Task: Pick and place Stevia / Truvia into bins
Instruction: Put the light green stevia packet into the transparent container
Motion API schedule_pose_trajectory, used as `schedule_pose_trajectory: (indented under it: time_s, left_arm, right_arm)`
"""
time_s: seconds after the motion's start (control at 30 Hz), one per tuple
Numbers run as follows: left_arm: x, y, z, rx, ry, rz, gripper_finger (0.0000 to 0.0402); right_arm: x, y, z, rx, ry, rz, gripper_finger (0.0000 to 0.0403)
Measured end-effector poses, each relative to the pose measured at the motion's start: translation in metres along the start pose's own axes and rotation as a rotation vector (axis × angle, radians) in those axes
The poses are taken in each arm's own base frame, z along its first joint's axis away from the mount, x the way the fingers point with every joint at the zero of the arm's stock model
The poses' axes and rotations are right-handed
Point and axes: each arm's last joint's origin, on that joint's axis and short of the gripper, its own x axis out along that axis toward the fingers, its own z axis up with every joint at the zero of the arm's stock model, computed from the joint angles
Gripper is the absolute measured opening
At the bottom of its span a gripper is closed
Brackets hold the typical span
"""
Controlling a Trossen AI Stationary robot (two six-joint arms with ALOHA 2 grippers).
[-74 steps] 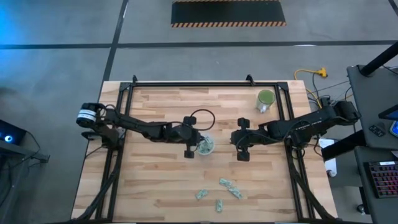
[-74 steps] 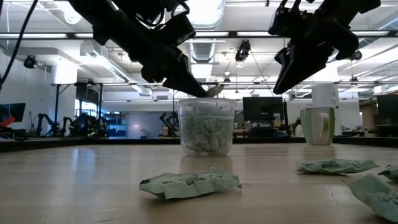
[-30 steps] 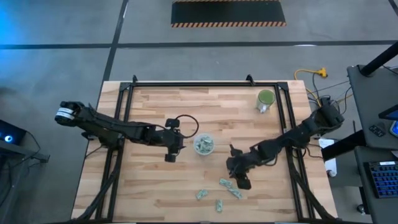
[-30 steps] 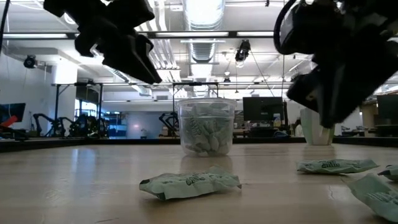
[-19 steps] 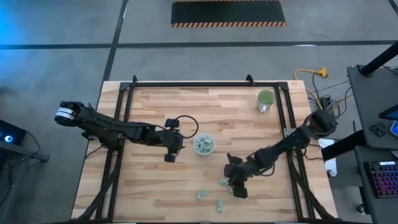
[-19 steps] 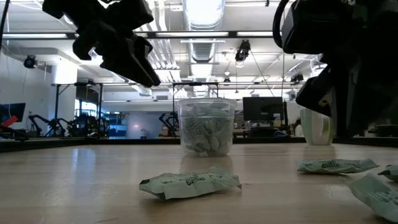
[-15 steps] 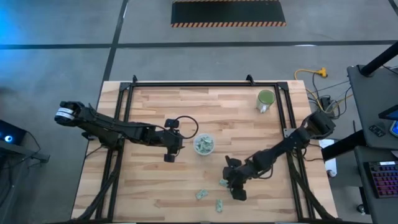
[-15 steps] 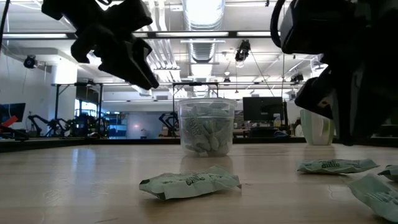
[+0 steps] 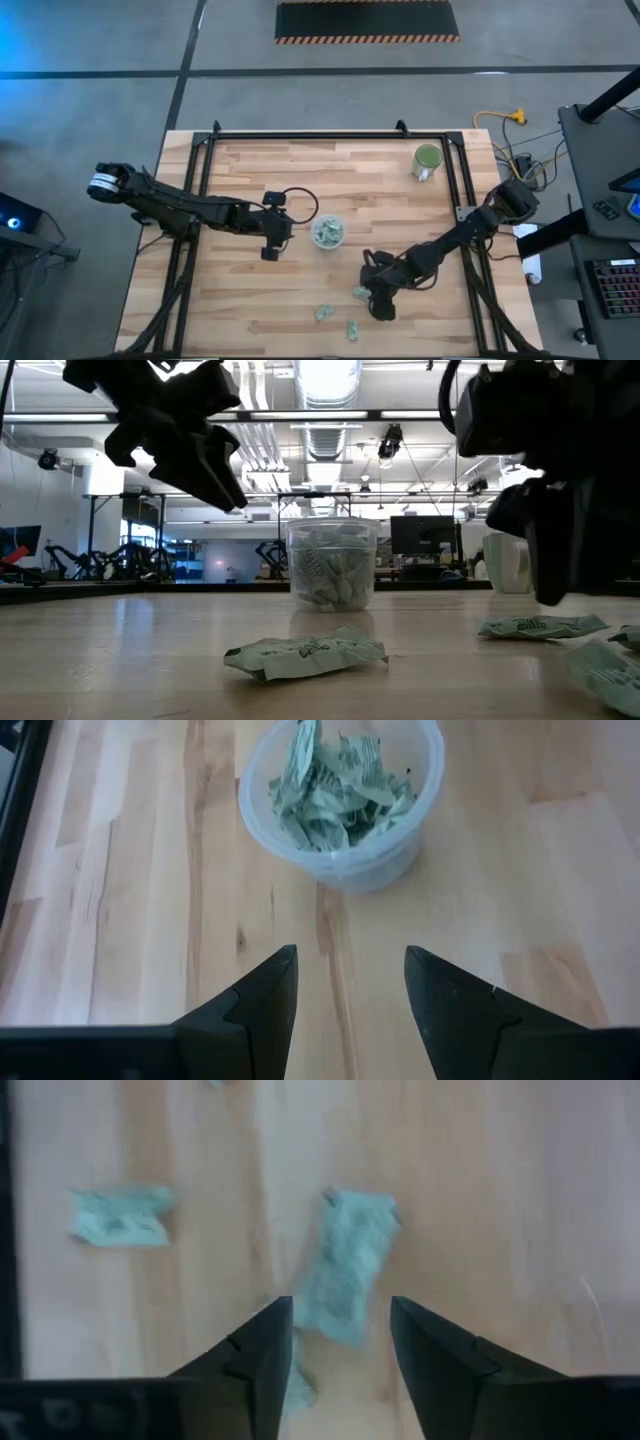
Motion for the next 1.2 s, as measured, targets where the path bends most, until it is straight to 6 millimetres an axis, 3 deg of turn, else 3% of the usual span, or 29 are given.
schedule_pose_trajectory:
  time_s: [0.23,0.5,0.67,0.83,1.2]
  left_arm:
    - [0.000,0.000,0.000,0.000,0.000,0.000,0.0169]
    - [0.000,0.000,0.000,0.000,0.001,-0.001,0.0169]
    - [0.000,0.000,0.000,-0.001,-0.002,-0.001,0.0169]
    - [0.000,0.000,0.000,-0.001,-0.001,-0.001,0.0169]
    - [0.000,0.000,0.000,-0.001,0.000,-0.001,0.0169]
  right_arm:
    - [0.001,0.000,-0.001,0.043,-0.001,-0.003,0.0179]
    - [0.021,0.000,-0.006,0.033,0.029,-0.027,0.0180]
    - [0.024,0.001,-0.007,0.030,0.036,-0.039,0.0174]
    - [0.021,0.002,-0.010,0.019,0.021,-0.088,0.0150]
    - [0.021,-0.001,-0.012,0.016,0.045,-0.120,0.0057]
